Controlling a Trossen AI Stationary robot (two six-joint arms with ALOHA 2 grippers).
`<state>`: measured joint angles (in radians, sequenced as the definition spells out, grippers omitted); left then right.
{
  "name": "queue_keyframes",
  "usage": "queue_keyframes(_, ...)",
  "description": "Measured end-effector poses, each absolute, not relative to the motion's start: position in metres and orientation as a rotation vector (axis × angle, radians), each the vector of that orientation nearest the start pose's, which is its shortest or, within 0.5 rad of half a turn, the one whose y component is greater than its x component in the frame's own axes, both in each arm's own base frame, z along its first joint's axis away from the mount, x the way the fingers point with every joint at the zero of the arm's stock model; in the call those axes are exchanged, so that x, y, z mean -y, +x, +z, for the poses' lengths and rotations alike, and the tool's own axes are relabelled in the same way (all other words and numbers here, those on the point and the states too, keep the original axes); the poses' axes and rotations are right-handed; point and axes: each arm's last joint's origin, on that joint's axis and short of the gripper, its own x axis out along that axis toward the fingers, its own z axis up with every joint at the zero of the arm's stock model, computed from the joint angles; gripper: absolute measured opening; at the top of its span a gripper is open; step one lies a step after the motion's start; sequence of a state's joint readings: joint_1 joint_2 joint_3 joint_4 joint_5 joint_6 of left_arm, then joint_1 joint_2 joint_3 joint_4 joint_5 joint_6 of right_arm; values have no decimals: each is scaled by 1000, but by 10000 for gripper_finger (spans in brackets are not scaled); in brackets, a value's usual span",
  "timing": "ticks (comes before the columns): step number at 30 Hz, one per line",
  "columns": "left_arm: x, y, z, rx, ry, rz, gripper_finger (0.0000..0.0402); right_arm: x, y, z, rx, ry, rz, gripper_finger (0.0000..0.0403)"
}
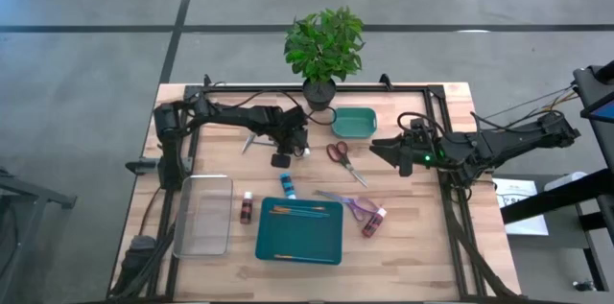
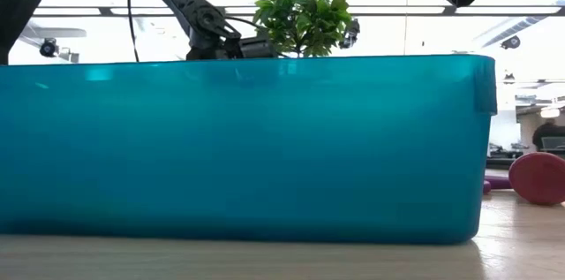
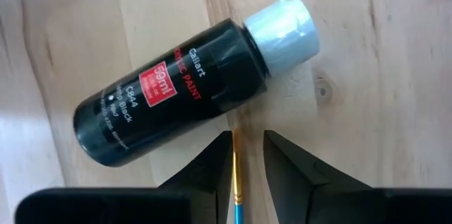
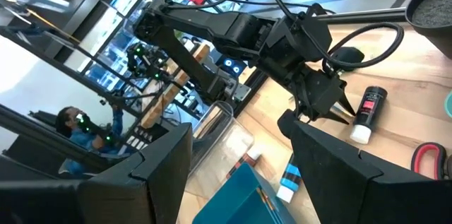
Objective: Pick & Place Paint Supplies
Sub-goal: Put the blue paint brush into the blue bin
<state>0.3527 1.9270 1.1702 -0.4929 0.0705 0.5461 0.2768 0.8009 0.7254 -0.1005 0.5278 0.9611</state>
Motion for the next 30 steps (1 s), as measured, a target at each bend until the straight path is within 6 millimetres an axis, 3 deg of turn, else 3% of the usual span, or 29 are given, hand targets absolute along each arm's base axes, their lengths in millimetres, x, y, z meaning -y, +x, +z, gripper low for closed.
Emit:
queue_keyframes(18, -131, 341, 121, -1262, 169, -128, 82, -34, 174, 318, -26, 915, -308, 238)
queue_keyframes(25, -130, 340, 120, -1255, 147, -148, 9, -34, 174, 318, -26, 915, -308, 238)
queue_keyframes(30, -130, 340, 122, -1248, 141, -149, 3, -34, 174, 318, -26, 915, -308, 238)
